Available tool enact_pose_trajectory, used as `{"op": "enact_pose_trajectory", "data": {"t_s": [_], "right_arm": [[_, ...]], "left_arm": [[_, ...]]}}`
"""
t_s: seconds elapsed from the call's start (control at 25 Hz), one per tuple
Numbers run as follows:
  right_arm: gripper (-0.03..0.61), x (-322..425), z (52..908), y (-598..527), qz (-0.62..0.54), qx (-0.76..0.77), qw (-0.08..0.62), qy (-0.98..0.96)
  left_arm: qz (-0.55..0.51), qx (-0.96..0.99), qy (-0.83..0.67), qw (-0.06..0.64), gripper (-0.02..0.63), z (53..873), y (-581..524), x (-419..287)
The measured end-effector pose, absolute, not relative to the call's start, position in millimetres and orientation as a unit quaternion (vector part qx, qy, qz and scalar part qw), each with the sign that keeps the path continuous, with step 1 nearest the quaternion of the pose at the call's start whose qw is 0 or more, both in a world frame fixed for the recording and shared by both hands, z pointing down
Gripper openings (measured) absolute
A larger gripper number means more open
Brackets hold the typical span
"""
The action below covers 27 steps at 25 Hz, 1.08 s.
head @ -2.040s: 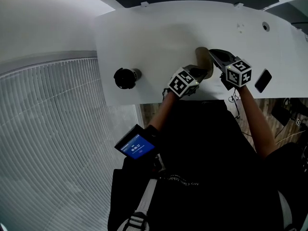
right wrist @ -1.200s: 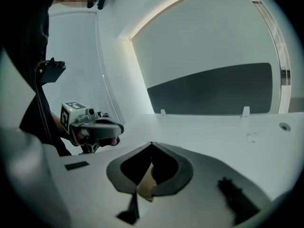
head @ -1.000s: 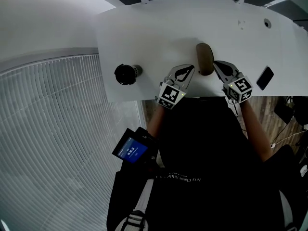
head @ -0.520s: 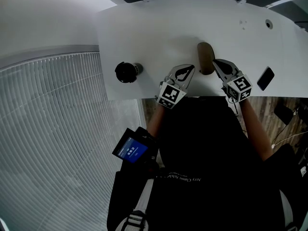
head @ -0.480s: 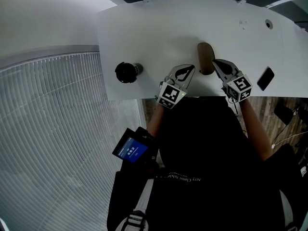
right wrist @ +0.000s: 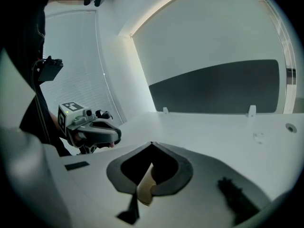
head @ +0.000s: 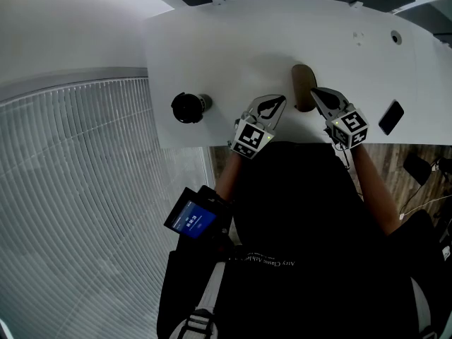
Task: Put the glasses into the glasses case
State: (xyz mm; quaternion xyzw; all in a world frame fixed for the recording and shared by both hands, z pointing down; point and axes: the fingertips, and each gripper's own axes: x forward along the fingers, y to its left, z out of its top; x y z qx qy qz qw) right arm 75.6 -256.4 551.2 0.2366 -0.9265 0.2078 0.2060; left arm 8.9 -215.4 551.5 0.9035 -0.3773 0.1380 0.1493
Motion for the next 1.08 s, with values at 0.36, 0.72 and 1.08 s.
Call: {"op": "enact_pose_trajectory", "data": {"t_s": [0.36,0.72,1.08], "right_arm": [[0.006,80.4,557.9,-256.5,0.207,0.243,0.215,-0.923],[0.006,80.9,562.2,-258.1,0.219,0.242,0.22,-0.919],[0.006,73.7,577.8,-251.2,0.224,0.244,0.227,-0.916]], "left_arm": [[0.139,0.904,-0.376,0.15,0.008,553.1,-215.7,11.4],[0.141,0.901,-0.38,0.156,0.008,553.4,-218.4,9.5],[0.143,0.897,-0.385,0.16,0.008,564.9,-211.5,-3.0]]}}
